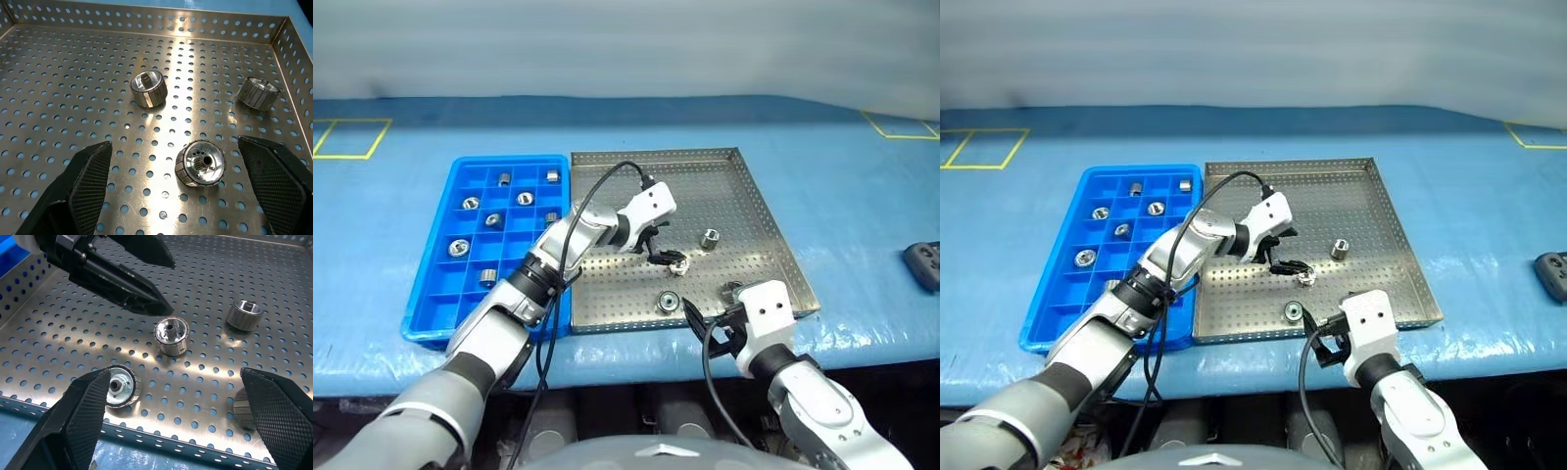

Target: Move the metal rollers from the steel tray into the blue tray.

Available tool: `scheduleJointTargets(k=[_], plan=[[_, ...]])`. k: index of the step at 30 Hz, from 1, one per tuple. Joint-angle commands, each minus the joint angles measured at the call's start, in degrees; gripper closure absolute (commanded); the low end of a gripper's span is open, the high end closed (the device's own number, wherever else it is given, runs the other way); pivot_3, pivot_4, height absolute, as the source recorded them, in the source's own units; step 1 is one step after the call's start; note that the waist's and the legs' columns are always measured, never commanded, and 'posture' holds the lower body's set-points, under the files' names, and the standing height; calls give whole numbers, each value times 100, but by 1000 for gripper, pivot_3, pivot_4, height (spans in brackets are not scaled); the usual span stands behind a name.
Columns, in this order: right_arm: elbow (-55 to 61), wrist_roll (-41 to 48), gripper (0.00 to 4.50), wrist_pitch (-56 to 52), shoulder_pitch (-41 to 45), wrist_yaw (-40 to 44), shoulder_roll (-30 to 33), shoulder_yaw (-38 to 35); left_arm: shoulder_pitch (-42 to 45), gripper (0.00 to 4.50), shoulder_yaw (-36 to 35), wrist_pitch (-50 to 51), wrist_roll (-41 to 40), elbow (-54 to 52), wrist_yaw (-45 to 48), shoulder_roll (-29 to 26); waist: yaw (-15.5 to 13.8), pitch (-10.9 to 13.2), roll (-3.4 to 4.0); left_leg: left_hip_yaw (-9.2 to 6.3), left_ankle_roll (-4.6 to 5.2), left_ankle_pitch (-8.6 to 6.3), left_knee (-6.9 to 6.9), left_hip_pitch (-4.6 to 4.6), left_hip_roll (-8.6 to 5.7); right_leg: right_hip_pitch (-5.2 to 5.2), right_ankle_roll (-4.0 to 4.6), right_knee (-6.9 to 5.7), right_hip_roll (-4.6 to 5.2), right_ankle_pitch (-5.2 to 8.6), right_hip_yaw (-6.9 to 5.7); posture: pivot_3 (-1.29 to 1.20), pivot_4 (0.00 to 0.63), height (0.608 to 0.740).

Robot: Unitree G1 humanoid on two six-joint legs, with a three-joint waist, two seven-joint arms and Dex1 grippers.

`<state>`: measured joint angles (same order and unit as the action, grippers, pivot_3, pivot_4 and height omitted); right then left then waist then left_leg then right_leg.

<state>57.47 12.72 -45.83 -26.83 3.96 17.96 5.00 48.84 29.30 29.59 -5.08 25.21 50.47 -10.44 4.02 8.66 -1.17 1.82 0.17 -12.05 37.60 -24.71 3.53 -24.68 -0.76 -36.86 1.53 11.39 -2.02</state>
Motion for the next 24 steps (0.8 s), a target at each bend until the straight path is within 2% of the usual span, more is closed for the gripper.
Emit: scheduleJointTargets(k=[1,12,18,21,24], plan=[[253,-87,0,282,-107,-150,-40,69,206,47,61,-339,225,240,179,112,52,0,0,0,0,0,0,0,0,-1,0,0,1,0,1,-245,150,740],[253,-96,0,358,-147,-292,-76,99,275,47,211,-693,742,735,559,321,149,0,0,-4,0,0,-4,1,0,-6,0,-1,4,0,7,-246,150,740],[253,-84,0,300,-65,-261,-74,82,190,47,360,-933,1196,955,365,366,144,0,0,-3,0,0,-4,1,0,-6,-1,-2,4,-1,10,-240,150,740],[253,-84,0,268,-26,-257,-86,94,142,594,282,-998,1258,1005,324,420,142,0,0,-3,0,0,-4,1,0,-7,-1,-2,4,-1,10,-235,150,740],[253,-81,0,232,6,-249,-103,117,95,1576,181,-1041,1228,986,271,475,125,-1,1,-3,0,0,-4,2,-1,-5,-1,-2,6,-1,10,-230,150,740]])
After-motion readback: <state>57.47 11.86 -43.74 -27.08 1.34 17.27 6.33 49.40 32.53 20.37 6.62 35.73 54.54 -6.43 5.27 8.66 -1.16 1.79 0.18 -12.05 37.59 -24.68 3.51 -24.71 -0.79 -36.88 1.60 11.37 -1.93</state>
